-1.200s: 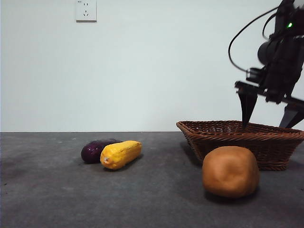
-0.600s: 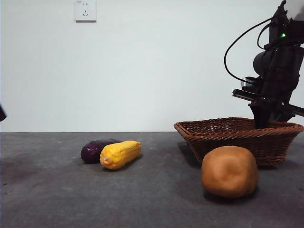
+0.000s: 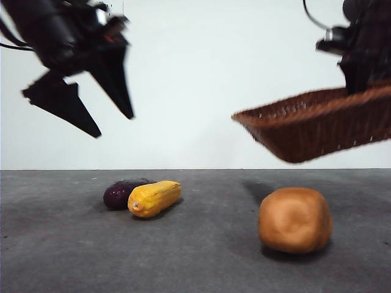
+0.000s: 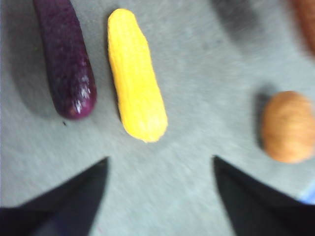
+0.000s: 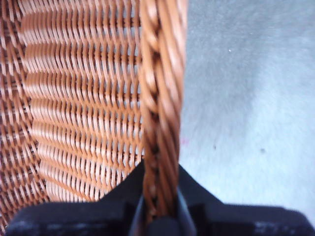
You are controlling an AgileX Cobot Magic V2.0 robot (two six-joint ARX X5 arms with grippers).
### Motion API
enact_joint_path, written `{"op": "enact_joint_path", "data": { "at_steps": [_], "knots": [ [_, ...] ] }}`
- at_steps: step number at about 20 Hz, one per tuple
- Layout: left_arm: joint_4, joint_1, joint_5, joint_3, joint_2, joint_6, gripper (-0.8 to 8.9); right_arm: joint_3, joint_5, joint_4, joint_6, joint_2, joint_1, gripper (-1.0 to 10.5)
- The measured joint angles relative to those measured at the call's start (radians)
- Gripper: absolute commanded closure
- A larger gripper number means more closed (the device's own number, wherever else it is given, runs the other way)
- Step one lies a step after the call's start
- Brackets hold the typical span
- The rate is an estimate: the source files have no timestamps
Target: Help me put the vegetables on the table into the basket
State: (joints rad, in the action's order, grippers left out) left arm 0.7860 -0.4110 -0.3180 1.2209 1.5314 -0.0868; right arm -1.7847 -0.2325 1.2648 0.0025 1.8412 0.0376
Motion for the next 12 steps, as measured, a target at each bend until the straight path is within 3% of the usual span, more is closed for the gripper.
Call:
{"op": "enact_joint_path", "data": {
  "at_steps": [2, 7, 12],
  "knots": [
    [0.042, -0.045, 0.06, 0.092, 0.103, 0.005, 1.49, 0.0, 0.017, 0.003, 0.001, -0.059, 0.0, 9.6],
    [0.058, -0.118, 0.108, 0.263, 0.298, 0.015, 1.49, -0.001, 0.181, 0.077, 0.0, -0.175, 0.0, 9.6],
    [0.039, -0.143, 0.14, 0.286, 0.39, 0.016, 1.49, -0.001, 0.185, 0.087, 0.0, -0.22, 0.0, 9.5]
  ]
}}
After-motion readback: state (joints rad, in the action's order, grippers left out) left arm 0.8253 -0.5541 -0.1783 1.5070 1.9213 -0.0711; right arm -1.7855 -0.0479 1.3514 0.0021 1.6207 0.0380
